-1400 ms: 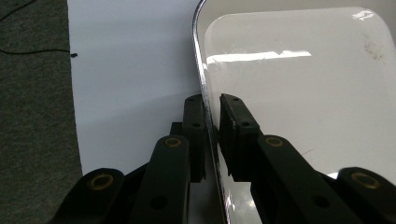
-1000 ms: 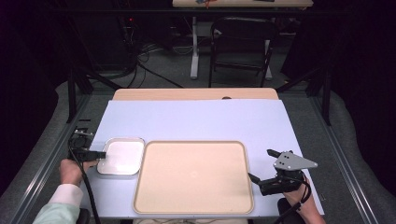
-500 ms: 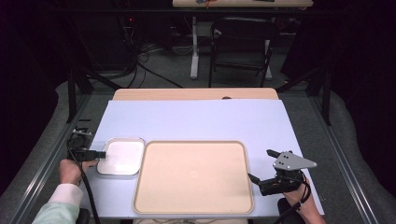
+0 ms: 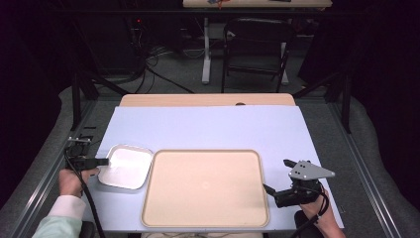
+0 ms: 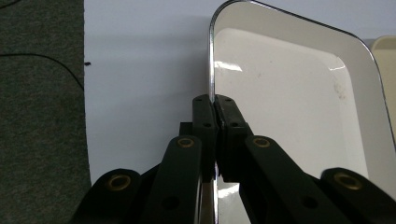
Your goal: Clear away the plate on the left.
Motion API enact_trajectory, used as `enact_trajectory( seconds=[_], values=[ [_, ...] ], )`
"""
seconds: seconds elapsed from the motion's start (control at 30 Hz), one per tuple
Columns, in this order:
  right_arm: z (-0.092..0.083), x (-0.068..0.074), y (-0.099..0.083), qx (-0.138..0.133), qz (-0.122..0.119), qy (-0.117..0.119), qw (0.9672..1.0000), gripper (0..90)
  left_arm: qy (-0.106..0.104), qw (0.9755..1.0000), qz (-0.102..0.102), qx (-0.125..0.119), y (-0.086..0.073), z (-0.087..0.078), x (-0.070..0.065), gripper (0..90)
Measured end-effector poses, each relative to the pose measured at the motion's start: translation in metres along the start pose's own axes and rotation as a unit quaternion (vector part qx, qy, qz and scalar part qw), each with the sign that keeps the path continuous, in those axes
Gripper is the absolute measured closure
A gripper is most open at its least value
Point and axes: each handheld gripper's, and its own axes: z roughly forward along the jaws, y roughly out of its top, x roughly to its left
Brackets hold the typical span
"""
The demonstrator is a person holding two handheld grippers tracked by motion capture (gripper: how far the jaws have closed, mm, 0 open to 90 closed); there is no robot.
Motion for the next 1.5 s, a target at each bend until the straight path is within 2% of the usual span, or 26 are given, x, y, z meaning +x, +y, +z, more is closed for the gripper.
enact_trajectory(
  seconds=[0.17,0.3,0.43,0.53,0.6,0.63,0.83,0.9,1.03,1.07,1.17,1.27,1.3,1.43,1.5],
  values=[
    [0.001,0.001,0.001,0.013,0.005,-0.007,0.9999,0.0,0.004,0.9998,0.012,-0.014,0.001,-0.006,-0.005,88.2],
    [0.002,0.001,0.001,0.019,0.006,0.0,0.9998,0.0,0.011,0.9988,0.038,-0.028,0.002,-0.014,-0.015,88.2],
    [0.002,0.002,0.002,0.02,0.001,-0.003,0.9998,0.0,0.014,0.9981,0.046,-0.038,0.002,-0.019,-0.019,88.2],
    [0.003,0.002,0.002,0.026,0.003,-0.003,0.9997,0.0,0.013,0.9978,0.045,-0.047,0.002,-0.022,-0.019,88.2],
    [0.003,0.001,0.003,0.024,0.008,-0.005,0.9997,0.0,0.008,0.9976,0.042,-0.055,0.001,-0.024,-0.018,88.2],
    [0.003,0.0,0.005,0.017,0.021,-0.001,0.9996,0.0,0.005,0.9974,0.041,-0.059,0.001,-0.026,-0.018,88.1],
    [0.01,0.0,0.008,0.026,0.025,-0.004,0.9993,0.0,-0.008,0.996,0.037,-0.081,0.002,-0.034,-0.022,88.2],
    [0.013,0.0,0.01,0.031,0.029,-0.003,0.9991,0.0,-0.012,0.9948,0.046,-0.09,0.002,-0.038,-0.03,88.1],
    [0.017,-0.001,0.012,0.035,0.032,0.001,0.9989,0.0,-0.019,0.9939,0.056,-0.093,0.003,-0.039,-0.038,88.2],
    [0.018,-0.002,0.013,0.032,0.038,0.001,0.9988,0.0,-0.03,0.9932,0.061,-0.094,0.004,-0.038,-0.043,88.1],
    [0.02,-0.003,0.014,0.033,0.048,0.002,0.9983,0.0,-0.035,0.9926,0.065,-0.096,0.005,-0.038,-0.047,88.1],
    [0.024,-0.005,0.017,0.036,0.059,0.002,0.9976,0.0,-0.049,0.9906,0.068,-0.108,0.007,-0.039,-0.056,88.1],
    [0.024,-0.005,0.017,0.036,0.059,0.002,0.9976,0.0,-0.049,0.9906,0.068,-0.108,0.007,-0.039,-0.056,88.1],
    [0.03,-0.002,0.022,0.039,0.065,0.007,0.9971,0.0,-0.06,0.9876,0.086,-0.117,0.009,-0.038,-0.075,88.1],
    [0.033,-0.001,0.023,0.041,0.065,0.009,0.997,0.0,-0.063,0.987,0.089,-0.118,0.009,-0.037,-0.078,88.1]
  ],
)
